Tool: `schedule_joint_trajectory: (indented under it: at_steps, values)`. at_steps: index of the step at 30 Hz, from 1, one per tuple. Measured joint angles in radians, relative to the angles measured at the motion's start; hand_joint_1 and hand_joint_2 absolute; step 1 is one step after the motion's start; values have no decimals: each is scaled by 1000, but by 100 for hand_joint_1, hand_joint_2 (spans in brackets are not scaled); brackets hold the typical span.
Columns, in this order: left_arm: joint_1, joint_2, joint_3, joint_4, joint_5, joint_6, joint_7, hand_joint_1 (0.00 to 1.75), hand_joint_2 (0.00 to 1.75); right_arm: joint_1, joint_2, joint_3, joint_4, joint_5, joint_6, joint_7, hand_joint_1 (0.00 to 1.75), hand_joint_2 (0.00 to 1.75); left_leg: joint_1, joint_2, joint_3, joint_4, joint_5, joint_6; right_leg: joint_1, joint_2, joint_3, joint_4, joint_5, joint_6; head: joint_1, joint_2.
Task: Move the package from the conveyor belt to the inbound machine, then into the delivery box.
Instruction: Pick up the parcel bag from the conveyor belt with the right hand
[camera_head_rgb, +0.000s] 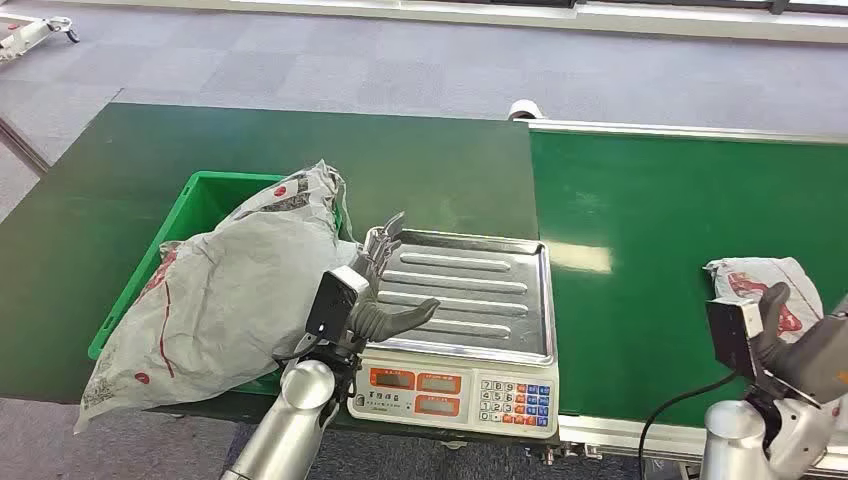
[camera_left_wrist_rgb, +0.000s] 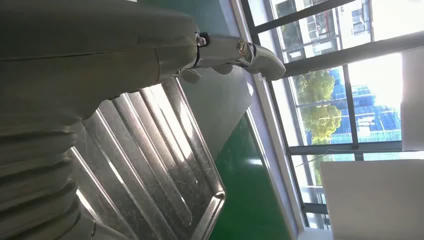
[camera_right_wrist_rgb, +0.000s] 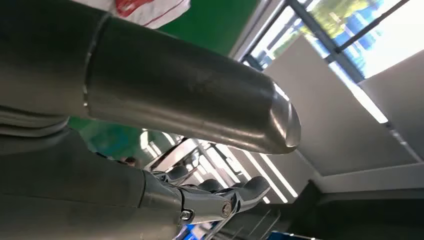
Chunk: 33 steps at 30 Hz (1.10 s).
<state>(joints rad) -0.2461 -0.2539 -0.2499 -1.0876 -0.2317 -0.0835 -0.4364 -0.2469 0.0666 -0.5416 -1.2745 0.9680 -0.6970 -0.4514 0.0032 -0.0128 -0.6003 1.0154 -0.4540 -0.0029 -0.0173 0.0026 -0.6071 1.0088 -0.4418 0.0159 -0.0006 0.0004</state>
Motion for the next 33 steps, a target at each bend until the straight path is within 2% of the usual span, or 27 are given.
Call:
schedule_joint_trajectory:
  at_steps: [2, 9, 17, 20, 23, 25, 29, 33]
  values:
    - [3, 1, 2, -4, -1, 0, 2, 0, 175, -3, 0, -16, 9, 5, 0, 23, 0, 0, 0, 0, 0, 0, 0, 0, 0, 0, 0, 0, 0, 0, 0, 0]
    - [20, 6, 6, -23, -7, 4, 11, 0, 175, -32, -36, -43, 141, 39, 53, 207, 0, 0, 0, 1, 0, 0, 0, 0, 0, 1, 0, 0, 0, 0, 0, 0]
    - [25, 6, 13, -37, -4, -12, 18, 0, 175, -67, -63, -34, 238, 23, 118, 243, 0, 0, 0, 0, 0, 0, 0, 0, 0, 0, 0, 0, 0, 0, 0, 0]
    - [22, 5, 14, -32, -3, -27, 18, 0, 175, -90, -83, -21, 245, 74, 228, 306, 0, 0, 0, 1, 0, 0, 0, 0, 0, 1, 0, 0, 0, 0, 0, 0]
    - [8, 3, 14, -18, -5, -48, 3, 0, 175, -152, -139, 9, 301, 159, 424, 392, 0, 0, -1, 1, 0, 0, 1, 1, -1, 2, 0, 0, 1, 1, 0, 0]
    - [-1, 1, 14, -7, -5, -58, -5, 0, 175, -205, -177, 28, 364, 186, 483, 409, 0, 0, -1, 1, 0, 0, 1, 2, -2, 1, 0, 0, 2, 2, 0, 0]
    - [-9, -1, 14, 9, -5, -61, -7, 0, 175, -300, -234, 63, 495, 224, 530, 449, 0, 175, -2, 1, 0, 1, 2, 3, -2, 1, 0, 0, 2, 2, 0, 0]
    - [-20, -1, 14, 25, 1, -60, -7, 0, 175, -360, -286, 103, 632, 269, 593, 541, 0, 175, -2, 0, 0, 1, 2, 2, -2, 0, 0, 0, 2, 2, 0, 0]
